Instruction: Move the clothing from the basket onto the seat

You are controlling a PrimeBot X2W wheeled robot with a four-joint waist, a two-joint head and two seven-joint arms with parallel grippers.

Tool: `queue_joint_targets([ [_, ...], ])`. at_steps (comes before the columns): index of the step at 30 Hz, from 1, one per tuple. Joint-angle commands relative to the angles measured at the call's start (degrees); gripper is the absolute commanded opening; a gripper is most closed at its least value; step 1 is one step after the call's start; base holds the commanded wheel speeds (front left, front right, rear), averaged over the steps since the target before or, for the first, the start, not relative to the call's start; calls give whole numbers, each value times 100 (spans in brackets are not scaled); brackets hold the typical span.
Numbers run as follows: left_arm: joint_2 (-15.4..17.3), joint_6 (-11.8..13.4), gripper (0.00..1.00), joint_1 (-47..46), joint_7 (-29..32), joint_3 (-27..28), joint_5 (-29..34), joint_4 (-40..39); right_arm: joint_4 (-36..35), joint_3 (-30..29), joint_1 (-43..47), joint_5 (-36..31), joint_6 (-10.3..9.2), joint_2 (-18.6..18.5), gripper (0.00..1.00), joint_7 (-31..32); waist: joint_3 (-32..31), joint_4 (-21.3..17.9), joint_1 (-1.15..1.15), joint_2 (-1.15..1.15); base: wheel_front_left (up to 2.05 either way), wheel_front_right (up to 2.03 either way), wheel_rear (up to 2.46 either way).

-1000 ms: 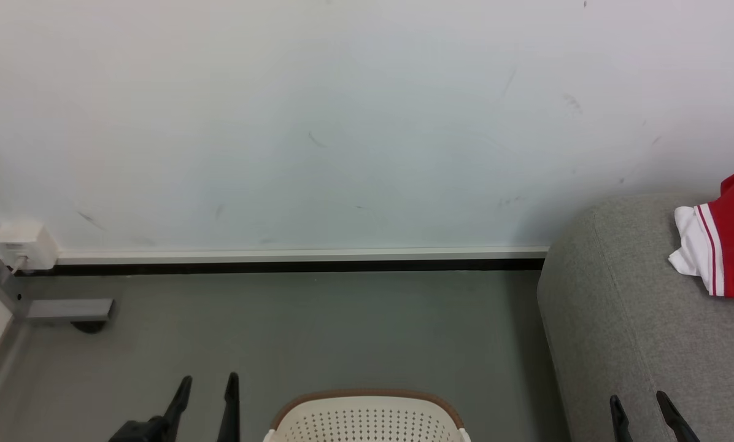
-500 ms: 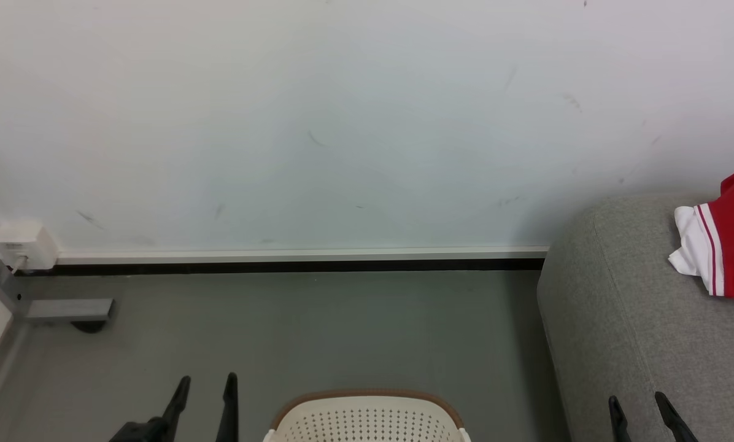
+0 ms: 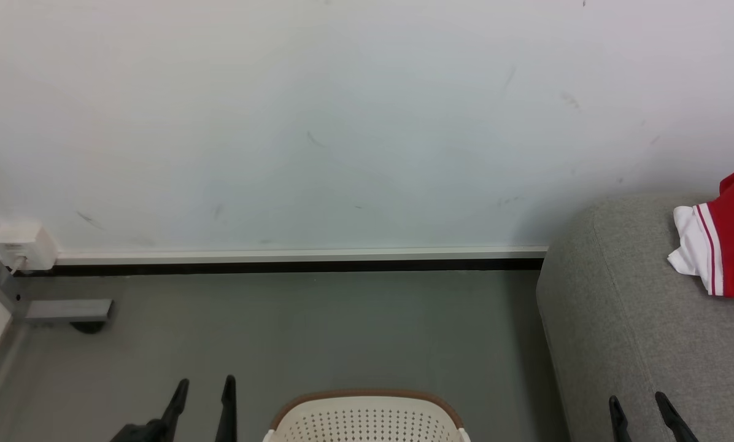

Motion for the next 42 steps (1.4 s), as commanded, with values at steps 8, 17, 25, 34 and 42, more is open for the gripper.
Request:
queue_joint_targets([
  [8, -73, -87, 100, -7, -2, 130, 133, 41, 8, -14, 27, 77, -13, -44, 100, -1, 3, 9, 0, 0, 0, 0, 0],
  [17, -136, -157, 0, -5, 2, 189, 103, 55, 4, 10, -4, 29, 0, -9, 0, 1, 4, 5, 0, 0, 0, 0, 0],
  [25, -168, -190, 0, 8, 144, 256, -288, 283, 191, -11, -30, 433, 1, 63, 0, 118, 10, 4, 0, 0, 0, 0, 0],
  [34, -185, -281, 0, -71, 387, 374, -1249, 204, 146, -111, -173, 1407, 0, 88, 0, 376, 26, 1, 0, 0, 0, 0, 0],
  [42, -198, -352, 0, -137, 583, 471, -2006, 149, 113, -188, -284, 2177, -1, 105, 0, 579, 39, -1, 0, 0, 0, 0, 0],
])
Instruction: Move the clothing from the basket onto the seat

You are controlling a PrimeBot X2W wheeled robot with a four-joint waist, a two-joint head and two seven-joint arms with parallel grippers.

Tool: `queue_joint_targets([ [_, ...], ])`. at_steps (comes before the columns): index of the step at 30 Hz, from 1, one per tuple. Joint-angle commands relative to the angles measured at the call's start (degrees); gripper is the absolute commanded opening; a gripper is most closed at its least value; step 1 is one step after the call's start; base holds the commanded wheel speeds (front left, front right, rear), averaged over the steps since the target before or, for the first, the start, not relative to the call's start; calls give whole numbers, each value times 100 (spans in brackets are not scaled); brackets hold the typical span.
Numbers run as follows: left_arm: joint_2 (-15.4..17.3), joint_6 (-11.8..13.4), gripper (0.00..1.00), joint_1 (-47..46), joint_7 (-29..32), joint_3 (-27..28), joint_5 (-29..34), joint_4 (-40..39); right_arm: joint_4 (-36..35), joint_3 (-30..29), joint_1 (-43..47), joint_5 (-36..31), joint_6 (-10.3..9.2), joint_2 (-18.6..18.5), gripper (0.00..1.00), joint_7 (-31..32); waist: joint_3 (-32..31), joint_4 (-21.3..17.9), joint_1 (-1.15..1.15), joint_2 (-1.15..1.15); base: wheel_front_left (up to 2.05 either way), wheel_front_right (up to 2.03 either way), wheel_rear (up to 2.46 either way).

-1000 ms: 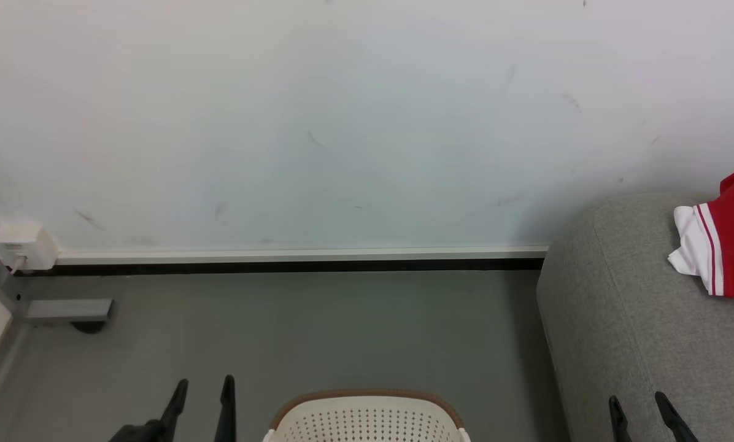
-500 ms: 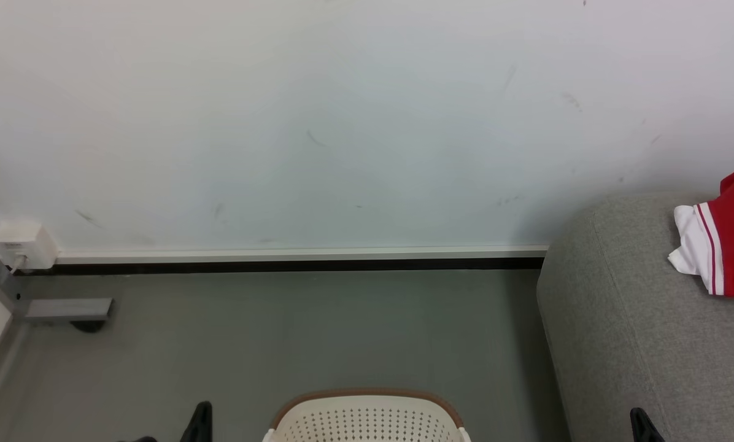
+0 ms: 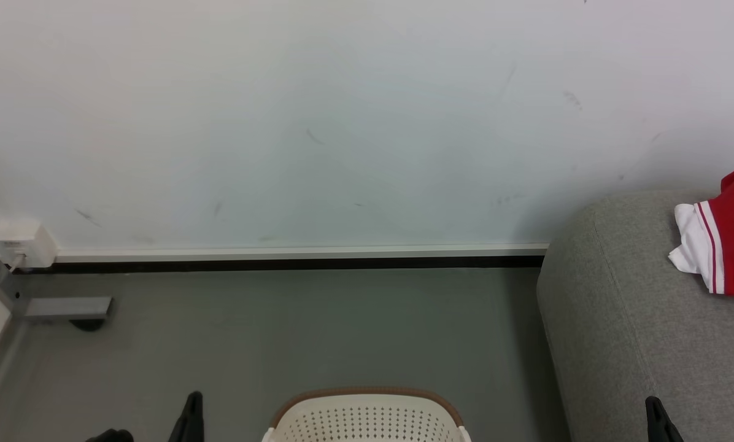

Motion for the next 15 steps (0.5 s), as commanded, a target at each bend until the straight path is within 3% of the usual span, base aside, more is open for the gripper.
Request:
queue_joint_targets([
  [1, 3, -24, 0, -144, 37, 54, -196, -96, -88, -44, -168, 189, -2, -37, 0, 34, 2, -1, 0, 0, 0, 0, 0],
  [15, -17, -134, 0, -256, 347, 213, -1358, -171, -141, -164, -337, 1373, -4, -7, 0, 348, 25, -5, 0, 0, 0, 0, 0],
])
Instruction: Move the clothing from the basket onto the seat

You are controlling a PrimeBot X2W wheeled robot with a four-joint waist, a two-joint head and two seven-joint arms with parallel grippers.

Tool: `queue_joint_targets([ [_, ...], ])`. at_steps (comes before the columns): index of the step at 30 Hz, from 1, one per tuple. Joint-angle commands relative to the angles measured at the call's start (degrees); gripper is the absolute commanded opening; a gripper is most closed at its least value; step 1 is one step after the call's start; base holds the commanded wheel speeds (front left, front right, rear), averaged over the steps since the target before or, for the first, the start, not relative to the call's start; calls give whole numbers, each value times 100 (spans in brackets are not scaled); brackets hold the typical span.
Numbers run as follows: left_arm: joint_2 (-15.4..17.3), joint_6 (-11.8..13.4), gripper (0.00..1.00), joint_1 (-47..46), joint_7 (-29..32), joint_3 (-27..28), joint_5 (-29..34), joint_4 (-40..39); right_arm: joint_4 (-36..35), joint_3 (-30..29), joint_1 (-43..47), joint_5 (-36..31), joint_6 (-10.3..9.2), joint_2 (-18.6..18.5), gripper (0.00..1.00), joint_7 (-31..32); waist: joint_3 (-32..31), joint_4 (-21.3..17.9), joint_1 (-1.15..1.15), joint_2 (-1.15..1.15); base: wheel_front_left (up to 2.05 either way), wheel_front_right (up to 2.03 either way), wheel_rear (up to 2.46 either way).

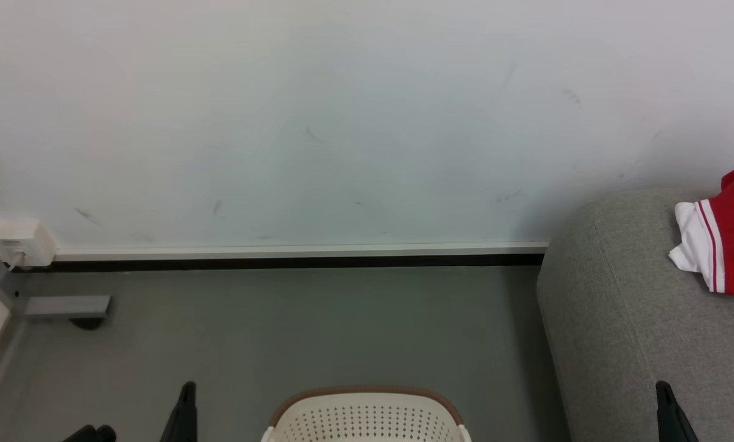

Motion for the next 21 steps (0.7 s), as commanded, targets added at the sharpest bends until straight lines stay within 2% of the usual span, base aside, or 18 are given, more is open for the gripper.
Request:
queue_joint_targets([
  [1, 3, -30, 0, -142, 63, 59, -255, -104, -106, -46, -161, 266, -4, -31, 0, 59, 3, 0, 0, 0, 0, 0, 0],
  [21, -16, -163, 0, -275, 436, 253, -1621, -184, -160, -192, -359, 1662, -6, 8, 0, 434, 37, -7, 0, 0, 0, 0, 0],
])
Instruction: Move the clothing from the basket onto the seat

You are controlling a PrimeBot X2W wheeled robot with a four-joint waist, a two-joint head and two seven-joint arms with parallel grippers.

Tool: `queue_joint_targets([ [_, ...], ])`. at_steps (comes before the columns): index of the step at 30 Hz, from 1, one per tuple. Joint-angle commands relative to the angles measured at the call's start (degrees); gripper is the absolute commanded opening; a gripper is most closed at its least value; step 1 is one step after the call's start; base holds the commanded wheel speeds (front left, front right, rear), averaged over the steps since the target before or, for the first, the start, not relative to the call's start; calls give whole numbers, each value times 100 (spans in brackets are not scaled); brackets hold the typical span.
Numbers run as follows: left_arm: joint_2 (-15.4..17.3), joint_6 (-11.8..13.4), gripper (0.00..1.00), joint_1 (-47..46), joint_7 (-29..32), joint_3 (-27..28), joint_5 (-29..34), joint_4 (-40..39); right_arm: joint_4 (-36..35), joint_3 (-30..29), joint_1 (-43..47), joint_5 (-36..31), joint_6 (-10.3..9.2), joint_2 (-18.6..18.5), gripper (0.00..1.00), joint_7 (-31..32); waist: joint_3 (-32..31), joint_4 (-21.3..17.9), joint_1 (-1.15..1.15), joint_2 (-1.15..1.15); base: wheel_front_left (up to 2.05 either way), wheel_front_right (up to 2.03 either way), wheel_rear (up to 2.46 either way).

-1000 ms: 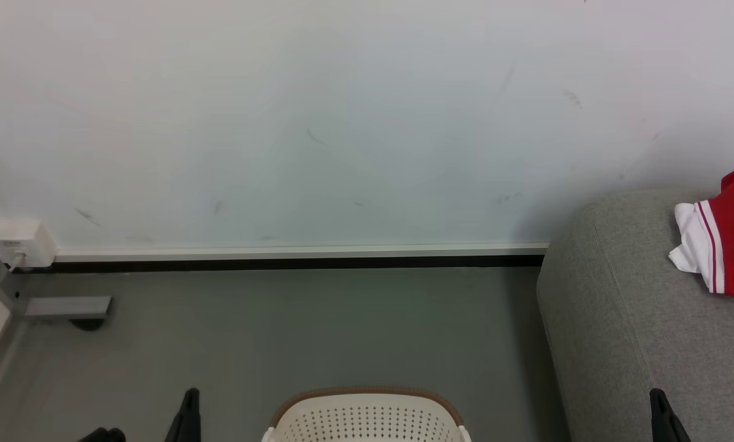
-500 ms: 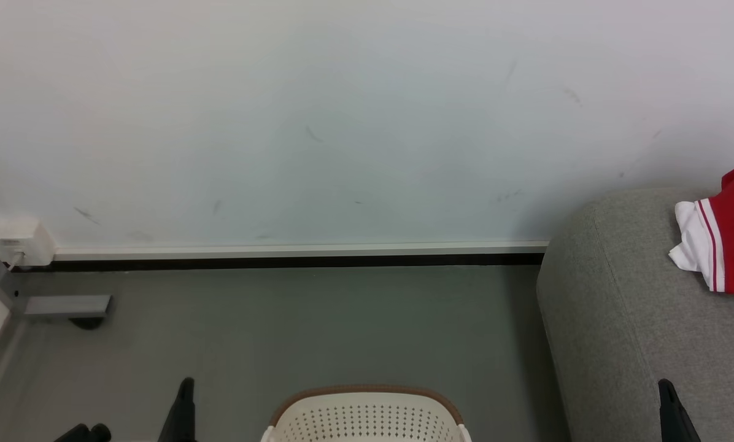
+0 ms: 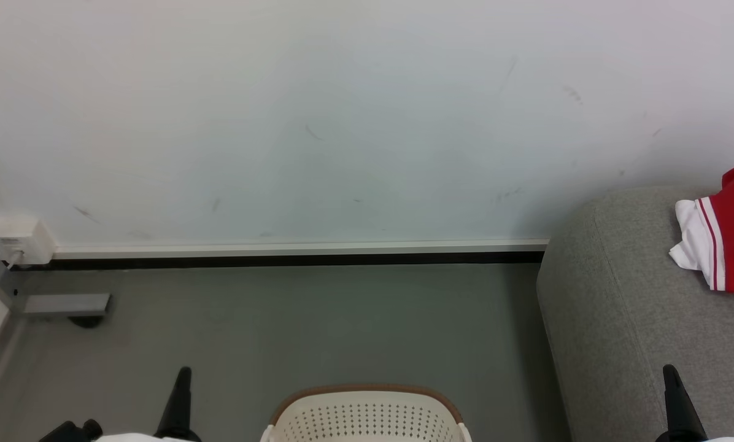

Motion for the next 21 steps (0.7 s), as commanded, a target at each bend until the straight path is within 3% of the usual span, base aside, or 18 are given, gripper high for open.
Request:
queue_joint_targets([
  [1, 20, -45, 0, -135, 59, 58, -240, -78, -81, -51, -119, 242, -5, -13, 0, 55, 4, -1, 0, 0, 0, 0, 0],
  [21, 3, -147, 0, -241, 355, 208, -1320, -144, -120, -165, -290, 1333, -7, 20, 0, 351, 36, -7, 0, 0, 0, 0, 0],
])
